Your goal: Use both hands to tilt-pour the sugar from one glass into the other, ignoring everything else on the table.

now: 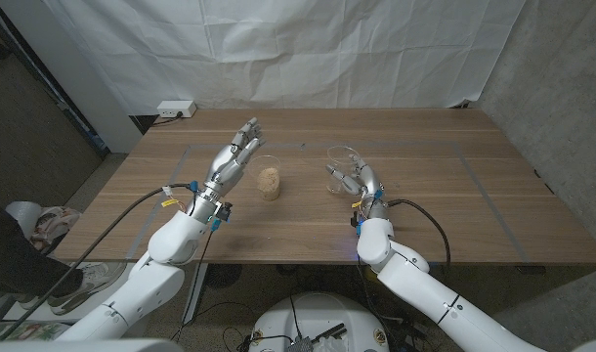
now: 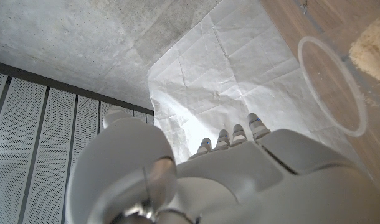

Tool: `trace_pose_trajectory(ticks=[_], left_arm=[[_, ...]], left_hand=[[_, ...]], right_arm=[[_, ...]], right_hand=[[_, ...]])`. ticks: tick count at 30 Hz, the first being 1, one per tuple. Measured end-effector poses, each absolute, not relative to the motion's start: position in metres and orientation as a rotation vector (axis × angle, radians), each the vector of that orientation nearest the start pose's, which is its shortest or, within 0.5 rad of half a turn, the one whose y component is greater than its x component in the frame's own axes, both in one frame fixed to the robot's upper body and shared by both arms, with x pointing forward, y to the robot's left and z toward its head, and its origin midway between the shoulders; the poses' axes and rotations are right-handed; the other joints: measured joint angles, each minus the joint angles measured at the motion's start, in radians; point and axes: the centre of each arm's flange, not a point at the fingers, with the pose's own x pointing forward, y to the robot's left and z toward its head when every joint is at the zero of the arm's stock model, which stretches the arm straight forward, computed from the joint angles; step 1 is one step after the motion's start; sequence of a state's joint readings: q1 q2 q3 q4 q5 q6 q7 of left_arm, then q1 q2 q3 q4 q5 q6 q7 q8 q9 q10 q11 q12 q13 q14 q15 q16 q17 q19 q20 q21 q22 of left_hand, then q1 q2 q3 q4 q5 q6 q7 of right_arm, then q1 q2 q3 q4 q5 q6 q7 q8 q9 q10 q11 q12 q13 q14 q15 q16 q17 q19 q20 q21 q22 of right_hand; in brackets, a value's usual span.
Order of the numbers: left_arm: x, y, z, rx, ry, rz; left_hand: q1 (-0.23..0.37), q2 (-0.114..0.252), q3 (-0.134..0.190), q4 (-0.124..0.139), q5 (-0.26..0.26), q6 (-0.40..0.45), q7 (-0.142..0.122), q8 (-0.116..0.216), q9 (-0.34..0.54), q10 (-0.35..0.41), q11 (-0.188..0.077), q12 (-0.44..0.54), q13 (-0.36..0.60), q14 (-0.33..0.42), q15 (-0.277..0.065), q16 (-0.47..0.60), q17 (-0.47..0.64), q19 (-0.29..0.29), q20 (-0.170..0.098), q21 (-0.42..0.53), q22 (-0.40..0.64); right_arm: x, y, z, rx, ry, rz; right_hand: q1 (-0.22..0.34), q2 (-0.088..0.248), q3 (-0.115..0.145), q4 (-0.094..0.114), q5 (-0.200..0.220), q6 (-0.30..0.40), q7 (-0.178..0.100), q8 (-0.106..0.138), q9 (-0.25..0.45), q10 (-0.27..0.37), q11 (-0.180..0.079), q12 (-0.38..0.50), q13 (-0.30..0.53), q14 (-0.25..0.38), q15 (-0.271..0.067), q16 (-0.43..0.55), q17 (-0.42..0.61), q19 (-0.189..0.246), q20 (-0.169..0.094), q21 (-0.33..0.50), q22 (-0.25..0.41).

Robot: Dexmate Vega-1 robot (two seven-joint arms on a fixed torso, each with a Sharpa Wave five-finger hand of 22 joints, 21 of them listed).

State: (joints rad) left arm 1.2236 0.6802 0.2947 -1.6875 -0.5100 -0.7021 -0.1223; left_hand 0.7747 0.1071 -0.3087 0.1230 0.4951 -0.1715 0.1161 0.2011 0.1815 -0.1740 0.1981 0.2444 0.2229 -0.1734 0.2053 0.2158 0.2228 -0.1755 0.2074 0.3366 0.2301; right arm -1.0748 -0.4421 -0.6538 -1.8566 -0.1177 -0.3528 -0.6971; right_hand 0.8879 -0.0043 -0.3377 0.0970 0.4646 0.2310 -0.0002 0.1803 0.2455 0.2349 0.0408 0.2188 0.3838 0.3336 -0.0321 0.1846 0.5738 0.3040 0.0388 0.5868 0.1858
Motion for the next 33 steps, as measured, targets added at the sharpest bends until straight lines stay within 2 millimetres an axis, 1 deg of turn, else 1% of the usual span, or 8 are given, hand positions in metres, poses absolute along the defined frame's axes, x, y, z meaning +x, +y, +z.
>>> trace_pose_trajectory(ticks=[2,3,5,10,18,23,28,33], left_arm=[[0.501,0.262,-0.056,0.161,-0.965,-0.456],[0.501,0.263,-0.056,0.162,-0.964,-0.455],[0.501,0.264,-0.055,0.165,-0.964,-0.453],[0.503,0.267,-0.056,0.169,-0.954,-0.454],[0.505,0.273,-0.056,0.178,-0.946,-0.453],[0.506,0.275,-0.055,0.18,-0.942,-0.466],[0.506,0.276,-0.055,0.186,-0.938,-0.476],[0.507,0.278,-0.056,0.189,-0.933,-0.483]], left_hand=[[0.0,0.0,-0.003,0.003,0.0,0.0,0.0,0.0,0.0,0.0,0.0,0.0,0.0,0.0,0.0,0.0,0.0,0.0,0.0,0.0,0.0],[0.0,0.0,-0.004,0.004,0.0,0.0,0.0,0.0,0.0,0.0,0.0,0.0,0.0,0.0,0.0,0.0,0.0,0.0,0.0,0.0,0.0],[0.0,0.0,-0.004,0.004,0.0,0.0,0.0,0.0,0.0,0.0,0.0,0.0,0.0,0.0,0.0,0.0,0.0,0.0,0.0,0.0,0.0],[0.0,0.0,-0.004,0.004,-0.008,0.0,0.0,0.0,0.0,0.0,0.0,0.0,0.0,0.0,0.0,0.0,0.0,0.0,0.0,0.0,0.0],[0.0,0.0,-0.004,0.004,-0.015,0.0,0.0,0.0,0.0,0.0,0.0,0.0,-0.003,0.0,0.0,0.0,-0.005,0.0,0.0,0.0,0.0],[-0.005,0.005,-0.004,0.004,-0.015,0.0,0.0,-0.006,0.0,0.0,0.0,0.0,-0.005,0.0,0.0,0.0,-0.005,0.0,0.0,0.0,0.0],[-0.005,0.005,-0.004,0.004,-0.015,0.0,0.0,-0.006,0.0,0.0,0.0,0.0,-0.005,0.0,0.0,0.0,-0.005,0.0,0.0,0.0,0.0],[-0.005,0.005,-0.004,0.004,-0.022,0.0,0.0,-0.006,0.0,0.0,0.0,0.0,-0.005,0.0,0.0,0.0,-0.005,0.0,0.0,0.0,0.0]], right_arm=[[0.552,-0.125,-0.11,-0.55,-0.495,-0.199],[0.551,-0.128,-0.102,-0.556,-0.51,-0.198],[0.552,-0.128,-0.104,-0.561,-0.495,-0.184],[0.553,-0.129,-0.1,-0.578,-0.485,-0.159],[0.554,-0.129,-0.099,-0.588,-0.462,-0.118],[0.552,-0.131,-0.094,-0.592,-0.474,-0.097],[0.549,-0.133,-0.094,-0.574,-0.505,-0.066],[0.546,-0.135,-0.094,-0.558,-0.541,-0.049]], right_hand=[[-0.023,-0.003,0.0,0.008,-0.007,-0.043,0.007,0.0,-0.005,-0.031,0.009,-0.016,-0.008,-0.033,0.016,0.0,-0.013,-0.019,0.027,-0.013,-0.004],[-0.031,-0.006,0.0,0.014,-0.008,-0.065,0.009,-0.003,-0.008,-0.045,0.013,-0.023,-0.012,-0.045,0.024,0.0,-0.018,-0.025,0.039,-0.019,-0.005],[-0.044,-0.01,0.001,0.018,-0.013,-0.105,0.01,-0.007,-0.013,-0.069,0.019,-0.031,-0.019,-0.072,0.036,0.0,-0.028,-0.038,0.058,-0.031,-0.005],[-0.075,-0.018,0.001,0.026,-0.016,-0.198,0.015,-0.007,-0.023,-0.139,0.036,-0.042,-0.035,-0.139,0.067,-0.004,-0.053,-0.071,0.091,-0.061,-0.005],[-0.091,-0.034,0.001,0.026,-0.023,-0.257,0.021,-0.007,-0.032,-0.203,0.054,-0.042,-0.051,-0.203,0.099,-0.004,-0.077,-0.105,0.105,-0.088,-0.005],[-0.115,-0.04,0.003,0.036,-0.023,-0.284,0.027,-0.007,-0.037,-0.235,0.072,-0.042,-0.062,-0.247,0.122,-0.004,-0.092,-0.13,0.115,-0.109,-0.004],[-0.154,-0.027,0.004,0.051,-0.023,-0.29,0.034,0.005,-0.041,-0.246,0.082,-0.042,-0.071,-0.268,0.143,-0.004,-0.101,-0.148,0.133,-0.128,-0.004],[-0.191,-0.016,0.003,0.063,-0.031,-0.25,0.03,0.021,-0.041,-0.238,0.089,-0.029,-0.078,-0.269,0.145,0.004,-0.11,-0.148,0.132,-0.136,-0.004]])
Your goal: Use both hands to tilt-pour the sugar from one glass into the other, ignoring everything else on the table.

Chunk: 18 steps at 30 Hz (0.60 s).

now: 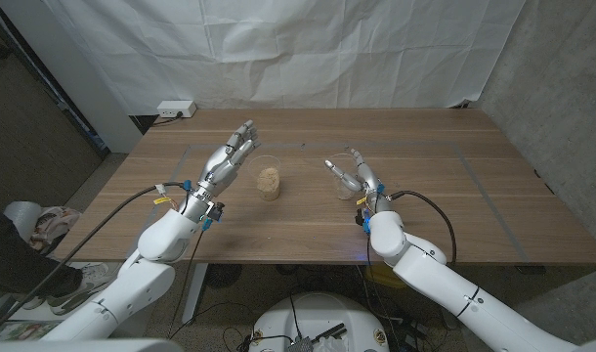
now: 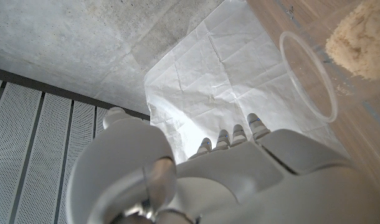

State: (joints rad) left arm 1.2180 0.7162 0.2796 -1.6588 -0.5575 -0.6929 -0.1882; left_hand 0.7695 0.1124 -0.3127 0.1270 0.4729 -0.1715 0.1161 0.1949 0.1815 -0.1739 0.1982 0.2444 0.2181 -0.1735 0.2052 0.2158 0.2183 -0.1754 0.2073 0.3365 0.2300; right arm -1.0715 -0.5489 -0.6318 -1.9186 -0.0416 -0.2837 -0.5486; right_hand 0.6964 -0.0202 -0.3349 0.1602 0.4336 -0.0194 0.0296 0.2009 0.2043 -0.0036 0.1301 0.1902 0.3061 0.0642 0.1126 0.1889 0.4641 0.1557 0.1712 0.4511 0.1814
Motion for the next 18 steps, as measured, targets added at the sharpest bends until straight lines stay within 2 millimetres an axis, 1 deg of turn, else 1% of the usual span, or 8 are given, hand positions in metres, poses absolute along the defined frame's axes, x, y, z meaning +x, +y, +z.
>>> trace_pose_trajectory(ticks=[1,3,4,5,8,12,15,18], left_arm=[[0.507,0.2783,-0.0564,0.19,-0.932,-0.484],[0.5073,0.2786,-0.0567,0.19,-0.93,-0.485],[0.5074,0.2788,-0.057,0.19,-0.93,-0.485],[0.5075,0.2789,-0.0571,0.19,-0.929,-0.486],[0.508,0.2799,-0.058,0.19,-0.928,-0.487],[0.5085,0.2809,-0.059,0.19,-0.927,-0.486],[0.5089,0.2814,-0.0596,0.19,-0.926,-0.485],[0.5094,0.2821,-0.0598,0.191,-0.926,-0.485]], left_hand=[[0.0,0.0,0.0,0.0,0.0,0.0,0.0,0.0,0.0,0.0,0.0,0.0,0.0,0.0,0.0,0.0,0.0,0.0,0.0,0.0,0.0],[0.0,0.0,0.0,0.0,0.0,0.0,0.0,0.0,0.0,0.0,0.0,0.0,0.0,0.0,0.0,0.0,0.0,0.0,0.0,0.0,0.0],[0.0,0.0,0.0,0.0,0.0,0.0,0.0,0.0,0.0,0.0,0.0,0.0,0.0,0.0,0.0,0.0,0.0,0.0,0.0,0.0,0.0],[0.0,0.0,0.0,0.0,0.0,0.0,0.0,0.0,0.0,0.0,0.0,0.0,0.0,0.0,0.0,0.0,0.0,0.0,0.0,0.0,0.0],[0.0,0.0,0.0,0.0,0.0,0.0,0.0,0.0,0.0,0.0,0.0,0.0,0.0,0.0,0.0,0.0,-0.001,0.0,0.0,0.0,0.0],[0.0,0.0,0.0,0.0,-0.008,0.0,0.0,0.0,0.0,0.0,0.0,0.0,0.0,0.0,0.0,0.0,-0.005,0.0,0.0,0.0,0.0],[0.0,0.0,0.0,0.0,-0.008,0.0,0.0,0.0,0.0,0.0,0.0,0.0,0.0,0.0,0.0,0.0,-0.005,0.0,0.0,0.0,0.0],[0.0,0.0,0.0,0.0,-0.008,0.0,0.0,0.0,0.0,0.0,0.0,0.0,0.0,0.0,0.0,0.0,-0.005,0.0,0.0,0.0,0.0]], right_arm=[[0.5452,-0.134,-0.0922,-0.55,-0.555,-0.043],[0.5448,-0.1355,-0.0923,-0.547,-0.565,-0.041],[0.5442,-0.1356,-0.0917,-0.544,-0.573,-0.039],[0.5434,-0.1361,-0.0906,-0.541,-0.584,-0.039],[0.5421,-0.1377,-0.089,-0.537,-0.6,-0.039],[0.5413,-0.1394,-0.0872,-0.533,-0.614,-0.041],[0.541,-0.1399,-0.086,-0.532,-0.622,-0.041],[0.5412,-0.1408,-0.0852,-0.532,-0.626,-0.044]], right_hand=[[-0.007,0.002,0.0,0.0,0.0,0.01,0.0,0.004,0.0,0.002,0.001,0.003,-0.003,0.0,0.0,0.002,-0.002,-0.003,-0.004,0.0,0.0],[-0.013,0.0,0.0,0.0,-0.005,0.023,0.003,0.01,0.0,0.019,0.0,0.008,-0.007,0.008,-0.008,0.007,-0.008,0.001,-0.022,0.0,0.0],[-0.018,0.004,0.0,0.0,-0.005,0.031,0.003,0.01,0.0,0.024,-0.002,0.012,-0.009,0.015,-0.008,0.007,-0.01,0.008,-0.029,0.0,0.0],[-0.023,0.001,0.0,0.0,-0.005,0.037,0.004,0.01,0.0,0.03,-0.003,0.014,-0.009,0.017,-0.01,0.011,-0.013,0.011,-0.033,0.0,0.0],[-0.026,0.005,0.003,-0.003,-0.005,0.041,0.006,0.01,0.0,0.033,0.0,0.014,-0.014,0.023,-0.016,0.011,-0.018,0.015,-0.05,0.0,0.0],[-0.026,0.005,0.006,0.0,-0.005,0.041,0.006,0.01,0.0,0.038,-0.005,0.017,-0.014,0.024,-0.016,0.011,-0.019,0.017,-0.052,-0.004,0.0],[-0.026,0.005,0.01,-0.004,-0.005,0.047,0.011,0.01,0.0,0.041,-0.002,0.017,-0.014,0.024,-0.016,0.011,-0.021,0.022,-0.057,-0.004,0.0],[-0.026,0.005,0.01,-0.004,-0.005,0.052,0.006,0.01,0.0,0.043,0.0,0.017,-0.016,0.024,-0.016,0.011,-0.024,0.022,-0.057,-0.004,0.0]])
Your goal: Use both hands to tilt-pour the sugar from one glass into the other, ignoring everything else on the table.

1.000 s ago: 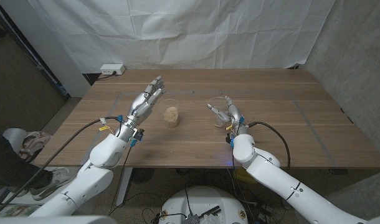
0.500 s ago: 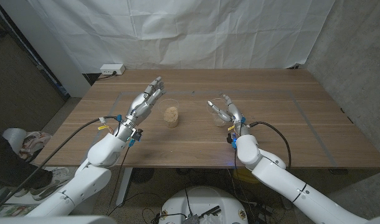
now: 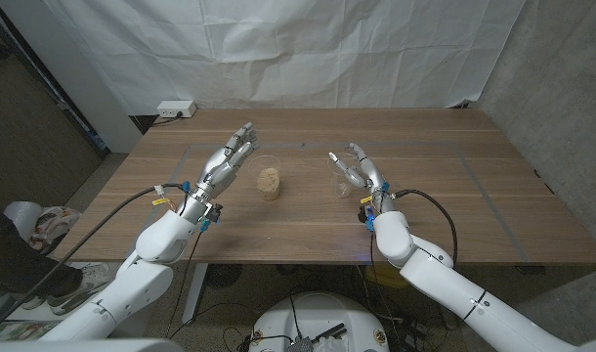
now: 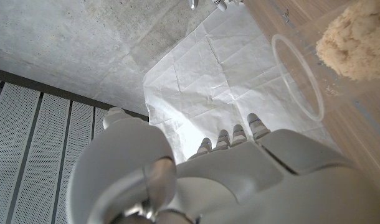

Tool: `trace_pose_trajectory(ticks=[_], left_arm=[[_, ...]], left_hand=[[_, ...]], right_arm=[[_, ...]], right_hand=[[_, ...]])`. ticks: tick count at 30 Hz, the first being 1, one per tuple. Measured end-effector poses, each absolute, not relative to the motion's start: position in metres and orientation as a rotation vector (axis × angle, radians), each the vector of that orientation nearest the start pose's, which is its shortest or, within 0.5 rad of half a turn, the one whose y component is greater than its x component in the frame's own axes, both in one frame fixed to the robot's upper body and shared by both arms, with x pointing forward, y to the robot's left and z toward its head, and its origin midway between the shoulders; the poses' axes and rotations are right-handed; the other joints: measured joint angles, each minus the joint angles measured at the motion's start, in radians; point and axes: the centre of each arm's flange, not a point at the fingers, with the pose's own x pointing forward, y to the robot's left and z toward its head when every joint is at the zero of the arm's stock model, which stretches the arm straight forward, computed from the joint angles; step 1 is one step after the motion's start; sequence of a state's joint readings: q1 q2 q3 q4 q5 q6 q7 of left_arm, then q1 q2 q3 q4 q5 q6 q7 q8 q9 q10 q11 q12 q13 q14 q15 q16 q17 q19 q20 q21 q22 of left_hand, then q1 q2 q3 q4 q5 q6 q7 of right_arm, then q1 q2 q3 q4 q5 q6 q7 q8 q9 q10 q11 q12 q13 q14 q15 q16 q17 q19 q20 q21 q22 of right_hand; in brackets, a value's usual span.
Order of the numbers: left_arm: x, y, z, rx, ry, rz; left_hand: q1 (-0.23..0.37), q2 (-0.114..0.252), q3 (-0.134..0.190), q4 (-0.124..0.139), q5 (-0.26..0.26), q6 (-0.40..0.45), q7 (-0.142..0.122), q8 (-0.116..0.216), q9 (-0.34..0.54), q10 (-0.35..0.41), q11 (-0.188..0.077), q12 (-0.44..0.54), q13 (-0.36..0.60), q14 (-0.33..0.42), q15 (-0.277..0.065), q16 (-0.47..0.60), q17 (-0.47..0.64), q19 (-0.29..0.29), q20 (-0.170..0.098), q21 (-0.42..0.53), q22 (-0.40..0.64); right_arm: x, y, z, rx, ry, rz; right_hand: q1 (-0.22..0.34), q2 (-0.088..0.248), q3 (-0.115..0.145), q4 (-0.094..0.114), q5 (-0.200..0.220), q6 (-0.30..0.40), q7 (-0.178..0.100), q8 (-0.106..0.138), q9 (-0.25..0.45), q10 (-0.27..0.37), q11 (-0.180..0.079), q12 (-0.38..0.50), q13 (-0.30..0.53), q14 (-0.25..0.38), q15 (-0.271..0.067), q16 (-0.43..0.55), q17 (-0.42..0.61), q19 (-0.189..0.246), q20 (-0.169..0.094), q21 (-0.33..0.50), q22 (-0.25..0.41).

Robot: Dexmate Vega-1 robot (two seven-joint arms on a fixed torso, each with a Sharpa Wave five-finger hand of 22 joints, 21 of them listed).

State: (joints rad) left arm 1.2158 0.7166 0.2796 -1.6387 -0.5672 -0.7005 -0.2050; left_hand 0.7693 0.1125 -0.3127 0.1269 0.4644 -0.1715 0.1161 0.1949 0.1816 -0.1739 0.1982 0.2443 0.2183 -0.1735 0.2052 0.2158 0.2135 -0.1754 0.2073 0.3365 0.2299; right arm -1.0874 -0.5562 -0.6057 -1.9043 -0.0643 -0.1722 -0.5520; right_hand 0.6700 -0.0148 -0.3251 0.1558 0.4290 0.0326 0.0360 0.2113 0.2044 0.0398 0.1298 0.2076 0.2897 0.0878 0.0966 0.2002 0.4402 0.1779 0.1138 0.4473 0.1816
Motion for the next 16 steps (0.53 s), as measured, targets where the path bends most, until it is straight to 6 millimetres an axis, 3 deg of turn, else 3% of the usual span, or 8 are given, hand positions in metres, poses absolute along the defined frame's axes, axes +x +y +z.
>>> trace_pose_trajectory(ticks=[16], left_arm=[[0.5119,0.2841,-0.0594,0.191,-0.924,-0.495]], left_hand=[[-0.009,0.009,0.0,0.0,-0.015,0.0,0.0,0.0,0.0,0.0,0.0,0.0,0.0,0.0,0.0,-0.005,0.0,0.0,0.0,0.0,0.0]], right_arm=[[0.5341,-0.1438,-0.0795,-0.508,-0.667,-0.066]], right_hand=[[-0.011,0.011,0.0,0.0,-0.004,0.0,0.0,0.0,-0.001,0.004,-0.004,0.0,-0.007,0.0,0.0,0.0,-0.009,-0.005,-0.005,-0.008,-0.005]])
